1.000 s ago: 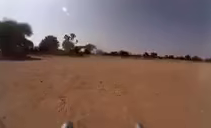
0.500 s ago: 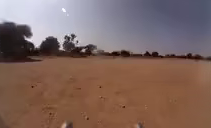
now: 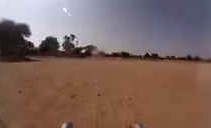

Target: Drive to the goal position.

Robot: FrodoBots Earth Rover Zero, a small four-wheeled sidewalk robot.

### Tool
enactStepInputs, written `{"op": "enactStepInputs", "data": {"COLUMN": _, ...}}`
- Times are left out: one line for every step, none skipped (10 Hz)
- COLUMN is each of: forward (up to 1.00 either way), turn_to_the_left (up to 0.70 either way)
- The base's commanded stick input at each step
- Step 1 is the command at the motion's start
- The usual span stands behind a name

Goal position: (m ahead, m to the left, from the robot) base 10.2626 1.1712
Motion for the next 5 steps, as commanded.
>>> {"op": "enactStepInputs", "data": {"forward": 0.70, "turn_to_the_left": 0.00}}
{"op": "enactStepInputs", "data": {"forward": 0.70, "turn_to_the_left": 0.00}}
{"op": "enactStepInputs", "data": {"forward": 0.70, "turn_to_the_left": 0.00}}
{"op": "enactStepInputs", "data": {"forward": 0.70, "turn_to_the_left": 0.00}}
{"op": "enactStepInputs", "data": {"forward": 0.70, "turn_to_the_left": 0.00}}
